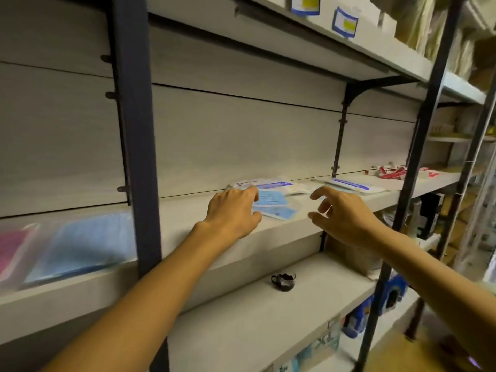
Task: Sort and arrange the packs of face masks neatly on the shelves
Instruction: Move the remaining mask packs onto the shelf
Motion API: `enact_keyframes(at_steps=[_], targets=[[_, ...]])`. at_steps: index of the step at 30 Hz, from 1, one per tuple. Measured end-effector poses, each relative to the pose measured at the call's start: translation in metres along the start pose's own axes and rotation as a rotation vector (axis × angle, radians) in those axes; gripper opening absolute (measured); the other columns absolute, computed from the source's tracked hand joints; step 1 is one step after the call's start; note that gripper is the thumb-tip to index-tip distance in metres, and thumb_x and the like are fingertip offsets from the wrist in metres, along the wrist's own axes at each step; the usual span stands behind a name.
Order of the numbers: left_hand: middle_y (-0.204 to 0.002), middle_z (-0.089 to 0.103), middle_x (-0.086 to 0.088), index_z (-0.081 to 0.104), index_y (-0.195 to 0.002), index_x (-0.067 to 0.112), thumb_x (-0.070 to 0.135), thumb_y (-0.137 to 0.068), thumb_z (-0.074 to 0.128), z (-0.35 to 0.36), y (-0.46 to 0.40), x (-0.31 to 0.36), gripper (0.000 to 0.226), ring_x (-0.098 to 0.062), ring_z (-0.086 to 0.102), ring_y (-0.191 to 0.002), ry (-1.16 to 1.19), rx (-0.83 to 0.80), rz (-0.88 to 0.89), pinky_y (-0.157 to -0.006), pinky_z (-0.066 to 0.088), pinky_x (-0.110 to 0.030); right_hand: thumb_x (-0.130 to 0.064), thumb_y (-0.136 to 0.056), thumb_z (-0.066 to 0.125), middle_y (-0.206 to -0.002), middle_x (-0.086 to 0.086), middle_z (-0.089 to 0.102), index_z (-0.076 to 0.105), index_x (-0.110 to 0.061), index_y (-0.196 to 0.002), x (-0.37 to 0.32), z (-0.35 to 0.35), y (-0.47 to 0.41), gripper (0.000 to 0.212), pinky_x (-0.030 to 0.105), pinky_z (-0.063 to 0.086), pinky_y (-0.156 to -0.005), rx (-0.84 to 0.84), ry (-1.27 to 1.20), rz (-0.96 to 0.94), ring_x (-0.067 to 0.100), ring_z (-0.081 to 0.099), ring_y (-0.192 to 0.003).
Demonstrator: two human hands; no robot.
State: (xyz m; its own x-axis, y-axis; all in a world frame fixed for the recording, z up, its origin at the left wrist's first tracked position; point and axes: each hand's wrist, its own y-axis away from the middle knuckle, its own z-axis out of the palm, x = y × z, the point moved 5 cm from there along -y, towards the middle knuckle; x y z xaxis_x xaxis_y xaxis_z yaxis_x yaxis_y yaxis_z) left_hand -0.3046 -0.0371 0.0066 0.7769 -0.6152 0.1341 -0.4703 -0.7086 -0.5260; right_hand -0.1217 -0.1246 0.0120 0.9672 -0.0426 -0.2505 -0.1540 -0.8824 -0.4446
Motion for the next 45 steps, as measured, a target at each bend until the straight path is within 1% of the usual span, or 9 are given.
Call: enact_keyframes(at_steps=[8,14,21,25,30,36,38,41,45], targets=[[-0.114,0.061,0.0,0.051,-0.119,0.025,0.034,-0.089,0.054,0.047,-0.054,0.003,0.031,-0.024,0.054,-0.104,-0.031,-0.07,-0.043,-0.079,0.039,-0.03,-0.035,-0.089,0.064,-0.103,0.001,0.067,0.05,-0.025,-0.121,0.065,0.032,-0.056,0.037,0.04,0.055,-0.083,-0.044,-0.038,0.007,0.018,0.062,-0.091],[-0.114,0.06,0.0,0.052,-0.117,0.026,0.033,-0.088,0.055,0.07,-0.079,0.0,0.03,-0.024,0.054,-0.106,-0.086,-0.113,-0.152,-0.08,0.038,-0.029,-0.035,-0.089,0.064,-0.101,-0.001,0.067,0.052,-0.027,-0.119,0.103,0.049,-0.097,0.033,0.041,0.054,-0.085,-0.069,-0.124,-0.025,0.018,0.061,-0.092],[-0.116,0.059,0.001,0.055,-0.109,0.027,0.037,-0.087,0.057,0.097,-0.106,-0.004,0.024,-0.024,0.055,-0.108,-0.176,-0.101,-0.365,-0.078,0.037,-0.029,-0.033,-0.089,0.064,-0.097,-0.003,0.066,0.055,-0.026,-0.116,0.149,0.063,-0.148,0.03,0.041,0.053,-0.082,-0.073,-0.203,-0.12,0.018,0.06,-0.09],[-0.12,0.058,0.0,0.056,-0.107,0.026,0.039,-0.087,0.056,0.108,-0.116,-0.002,0.023,-0.025,0.055,-0.11,-0.238,-0.085,-0.495,-0.081,0.04,-0.029,-0.029,-0.088,0.064,-0.084,-0.011,0.064,0.059,-0.023,-0.113,0.178,0.069,-0.182,0.027,0.039,0.053,-0.079,-0.063,-0.255,-0.18,0.016,0.061,-0.084],[-0.12,0.059,-0.008,0.058,-0.113,0.019,0.045,-0.089,0.054,0.115,-0.122,-0.004,0.036,-0.028,0.055,-0.111,-0.374,-0.079,-0.725,-0.085,0.043,-0.032,-0.027,-0.088,0.062,-0.076,-0.016,0.063,0.059,-0.024,-0.108,0.204,0.086,-0.219,0.021,0.036,0.051,-0.075,-0.091,-0.323,-0.27,0.014,0.061,-0.078],[-0.122,0.056,-0.011,0.058,-0.11,0.015,0.063,-0.088,0.046,0.12,-0.112,-0.017,0.054,-0.03,0.049,-0.114,-0.435,-0.081,-0.991,-0.088,0.038,-0.034,-0.025,-0.087,0.06,-0.073,-0.015,0.063,0.061,-0.023,-0.104,0.209,0.11,-0.256,0.017,0.034,0.048,-0.074,-0.098,-0.384,-0.333,0.022,0.06,-0.083],[-0.123,0.056,-0.011,0.059,-0.11,0.014,0.068,-0.086,0.042,0.121,-0.107,-0.023,0.061,-0.031,0.048,-0.115,-0.432,-0.087,-1.056,-0.089,0.037,-0.035,-0.027,-0.087,0.059,-0.078,-0.011,0.064,0.061,-0.022,-0.105,0.202,0.118,-0.265,0.019,0.034,0.047,-0.073,-0.12,-0.381,-0.332,0.024,0.06,-0.086],[-0.122,0.056,-0.011,0.06,-0.109,0.014,0.07,-0.085,0.041,0.122,-0.104,-0.028,0.063,-0.031,0.047,-0.115,-0.438,-0.069,-1.095,-0.091,0.037,-0.035,-0.035,-0.087,0.056,-0.102,0.005,0.066,0.059,-0.018,-0.112,0.187,0.13,-0.275,0.03,0.032,0.042,-0.071,-0.132,-0.269,-0.292,0.03,0.057,-0.097],[-0.114,0.061,-0.011,0.062,-0.101,0.015,0.057,-0.088,0.051,0.12,-0.102,-0.027,0.046,-0.032,0.051,-0.109,-0.347,0.04,-1.077,-0.087,0.042,-0.035,-0.057,-0.089,0.044,-0.12,0.014,0.055,0.059,-0.013,-0.116,0.179,0.142,-0.277,0.054,0.037,0.039,-0.088,-0.111,0.024,-0.141,0.032,0.048,-0.111]])
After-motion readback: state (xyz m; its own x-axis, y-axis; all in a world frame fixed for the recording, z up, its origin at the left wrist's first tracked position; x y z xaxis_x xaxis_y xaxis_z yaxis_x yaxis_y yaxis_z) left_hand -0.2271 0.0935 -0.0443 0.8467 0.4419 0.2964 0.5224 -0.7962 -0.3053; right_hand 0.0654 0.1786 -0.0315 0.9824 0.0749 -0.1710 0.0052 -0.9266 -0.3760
